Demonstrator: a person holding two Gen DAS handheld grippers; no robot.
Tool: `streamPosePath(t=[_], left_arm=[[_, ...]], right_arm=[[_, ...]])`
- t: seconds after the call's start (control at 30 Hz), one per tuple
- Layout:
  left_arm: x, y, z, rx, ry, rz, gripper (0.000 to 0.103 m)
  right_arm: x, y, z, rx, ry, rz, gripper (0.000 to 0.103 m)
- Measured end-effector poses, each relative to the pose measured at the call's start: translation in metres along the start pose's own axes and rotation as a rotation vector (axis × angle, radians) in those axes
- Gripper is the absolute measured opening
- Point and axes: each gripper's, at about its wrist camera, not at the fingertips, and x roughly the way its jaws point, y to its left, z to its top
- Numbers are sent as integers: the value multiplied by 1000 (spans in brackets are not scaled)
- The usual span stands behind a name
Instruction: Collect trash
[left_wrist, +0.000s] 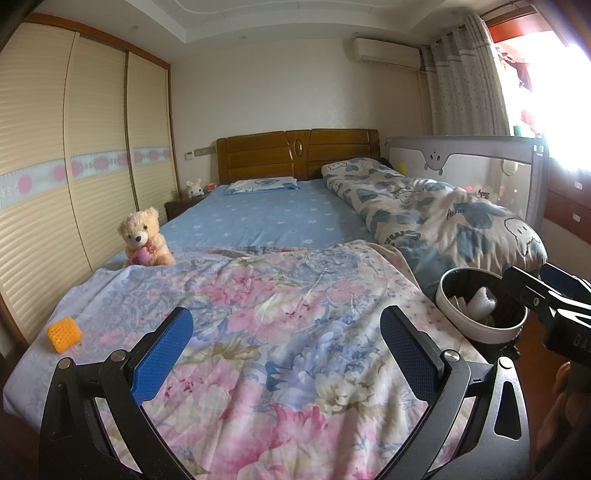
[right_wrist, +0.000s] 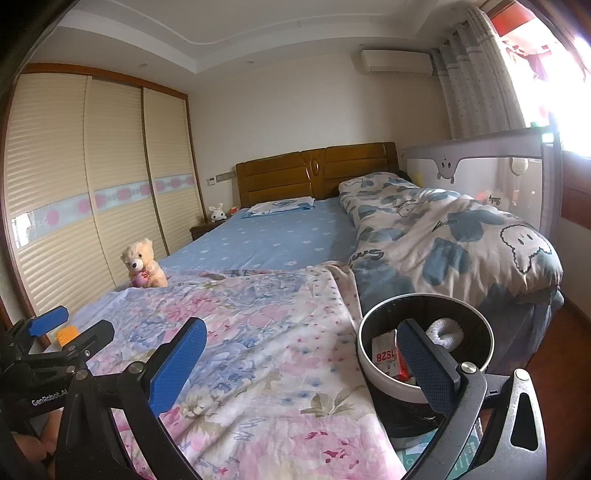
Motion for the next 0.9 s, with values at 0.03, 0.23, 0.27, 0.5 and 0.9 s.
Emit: streamPosePath(t=[0.03, 0.23, 0.27, 0.5, 0.9], left_arm=[[0, 0, 0, 0, 0, 1, 103], [0, -2, 0, 0, 2, -2, 103], [0, -3, 0, 1, 3, -2, 103], [0, -3, 0, -1, 3, -2, 103], [2, -5, -1, -1, 7, -4, 103]], right_arm=[[0, 1, 1, -1, 0, 0, 103], [-1, 1, 2, 0, 2, 2, 103], [-1, 2, 2, 0, 2, 2, 103], [-1, 1, 2, -1, 1, 3, 103], [-1, 2, 1, 0, 3, 5, 103]])
